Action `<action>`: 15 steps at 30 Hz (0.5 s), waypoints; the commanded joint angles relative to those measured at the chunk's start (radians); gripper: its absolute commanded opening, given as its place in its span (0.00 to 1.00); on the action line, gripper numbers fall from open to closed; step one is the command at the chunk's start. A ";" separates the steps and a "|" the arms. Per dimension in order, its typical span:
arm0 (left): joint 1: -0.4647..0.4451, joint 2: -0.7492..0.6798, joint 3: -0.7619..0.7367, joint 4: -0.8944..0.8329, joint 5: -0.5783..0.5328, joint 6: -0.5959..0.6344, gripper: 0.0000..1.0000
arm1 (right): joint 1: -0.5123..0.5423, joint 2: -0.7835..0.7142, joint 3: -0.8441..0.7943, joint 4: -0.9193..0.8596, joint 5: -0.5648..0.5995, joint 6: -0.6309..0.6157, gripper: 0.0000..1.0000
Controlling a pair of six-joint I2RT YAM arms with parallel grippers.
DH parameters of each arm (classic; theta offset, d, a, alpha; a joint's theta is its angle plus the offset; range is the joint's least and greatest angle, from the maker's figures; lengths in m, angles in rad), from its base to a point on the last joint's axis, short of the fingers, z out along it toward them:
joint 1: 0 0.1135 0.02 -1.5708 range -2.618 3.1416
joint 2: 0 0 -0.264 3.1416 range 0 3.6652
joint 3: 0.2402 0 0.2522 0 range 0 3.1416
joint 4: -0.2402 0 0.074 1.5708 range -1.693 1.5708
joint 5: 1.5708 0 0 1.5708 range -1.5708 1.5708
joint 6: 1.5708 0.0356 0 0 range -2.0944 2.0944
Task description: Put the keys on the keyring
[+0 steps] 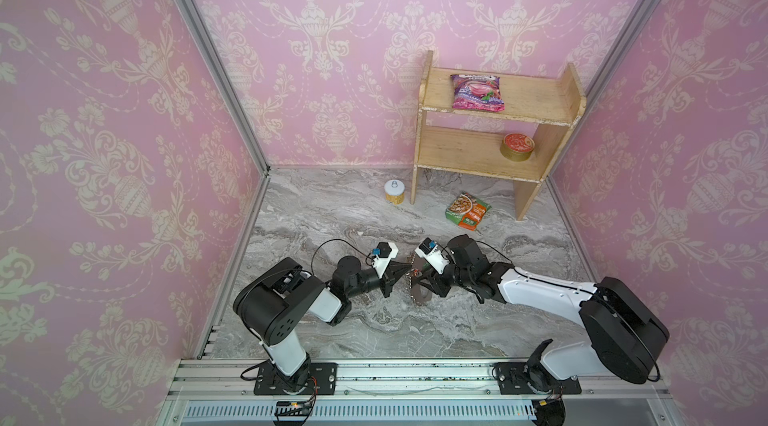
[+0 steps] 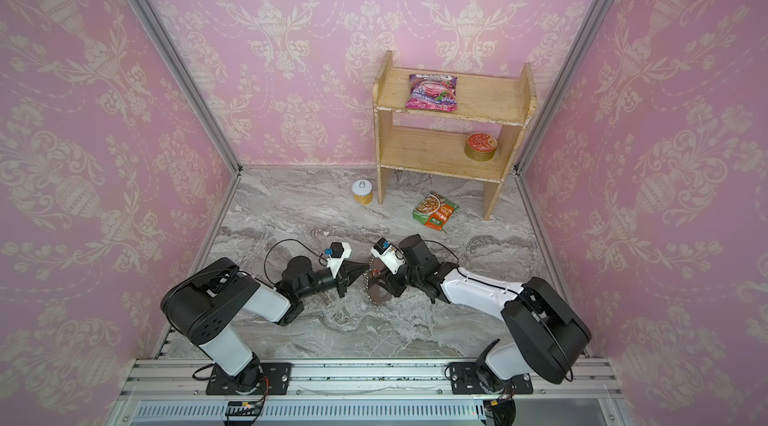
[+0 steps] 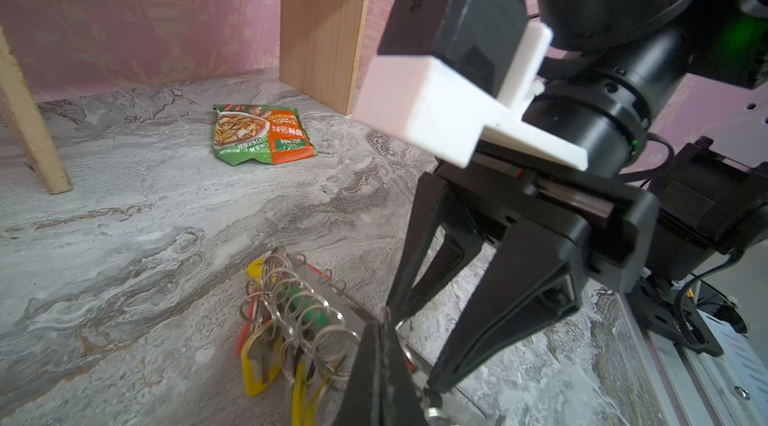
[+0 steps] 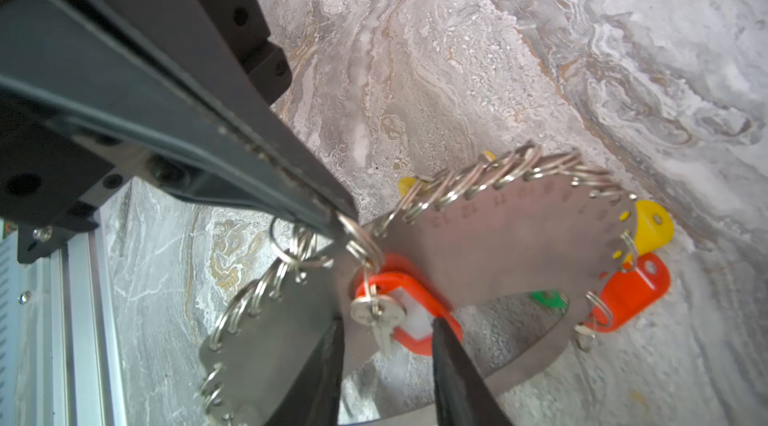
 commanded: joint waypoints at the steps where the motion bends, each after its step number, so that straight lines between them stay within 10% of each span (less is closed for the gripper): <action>1: -0.014 -0.009 0.004 0.061 0.044 0.001 0.00 | 0.005 0.027 0.008 -0.015 -0.009 0.029 0.46; 15: -0.015 -0.017 0.000 0.061 0.044 -0.002 0.00 | -0.039 0.088 0.015 0.060 -0.032 -0.014 0.61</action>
